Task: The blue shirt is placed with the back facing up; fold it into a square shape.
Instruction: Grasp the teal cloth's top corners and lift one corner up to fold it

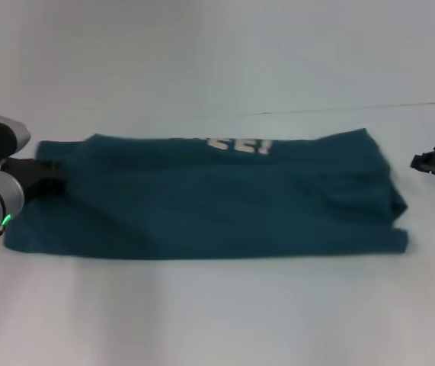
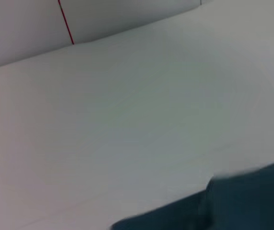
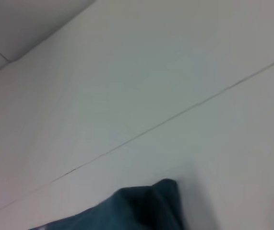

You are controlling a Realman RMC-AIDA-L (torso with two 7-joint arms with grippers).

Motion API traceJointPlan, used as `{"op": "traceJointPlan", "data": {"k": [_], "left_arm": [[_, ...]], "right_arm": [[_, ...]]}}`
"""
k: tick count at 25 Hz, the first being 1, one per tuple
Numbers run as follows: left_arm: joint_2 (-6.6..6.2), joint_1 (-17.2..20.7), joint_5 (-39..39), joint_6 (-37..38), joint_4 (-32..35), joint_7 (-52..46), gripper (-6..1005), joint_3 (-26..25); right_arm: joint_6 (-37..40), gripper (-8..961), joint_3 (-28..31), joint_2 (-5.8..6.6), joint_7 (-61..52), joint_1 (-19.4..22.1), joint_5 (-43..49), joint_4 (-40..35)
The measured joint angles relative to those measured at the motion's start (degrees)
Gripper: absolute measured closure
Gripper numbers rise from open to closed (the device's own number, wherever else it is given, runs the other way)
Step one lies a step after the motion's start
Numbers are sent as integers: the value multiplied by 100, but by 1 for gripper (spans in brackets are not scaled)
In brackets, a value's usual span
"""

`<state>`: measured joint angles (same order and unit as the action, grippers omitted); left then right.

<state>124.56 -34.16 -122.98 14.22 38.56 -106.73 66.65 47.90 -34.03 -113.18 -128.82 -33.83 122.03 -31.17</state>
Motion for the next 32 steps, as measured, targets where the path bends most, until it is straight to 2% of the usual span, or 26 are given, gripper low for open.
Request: {"op": "traceJointPlan", "data": {"k": [2, 8, 10, 14, 19, 23, 27, 32], "left_arm": [[0, 97, 21, 119, 171, -52, 874, 5], [4, 553, 38, 680, 915, -430, 841, -42], [5, 781, 36, 904, 1206, -639, 830, -52], [8, 1132, -7, 1391, 1595, -1042, 701, -132], [7, 1315, -12, 2477, 1752, -1360, 491, -720], [7, 1412, 29, 3194, 1762, -1415, 322, -1234], [3, 1482, 31, 3534, 1848, -1456, 175, -1541], [-8, 1506, 73, 3949, 1902, -1426, 173, -1697]], "right_arm": [[168, 940, 4, 6, 286, 56, -232, -28], [536, 756, 16, -62, 937, 424, -1199, -361], [743, 660, 37, -51, 980, 520, -1343, -424], [1353, 480, 68, 66, 980, 598, -1383, -444], [2057, 303, 26, 196, 965, 590, -1349, -450], [2206, 210, 63, 213, 953, 573, -1349, -496], [2199, 116, 65, 215, 947, 557, -1352, -514], [2173, 109, 37, 218, 945, 556, -1351, -514]]}}
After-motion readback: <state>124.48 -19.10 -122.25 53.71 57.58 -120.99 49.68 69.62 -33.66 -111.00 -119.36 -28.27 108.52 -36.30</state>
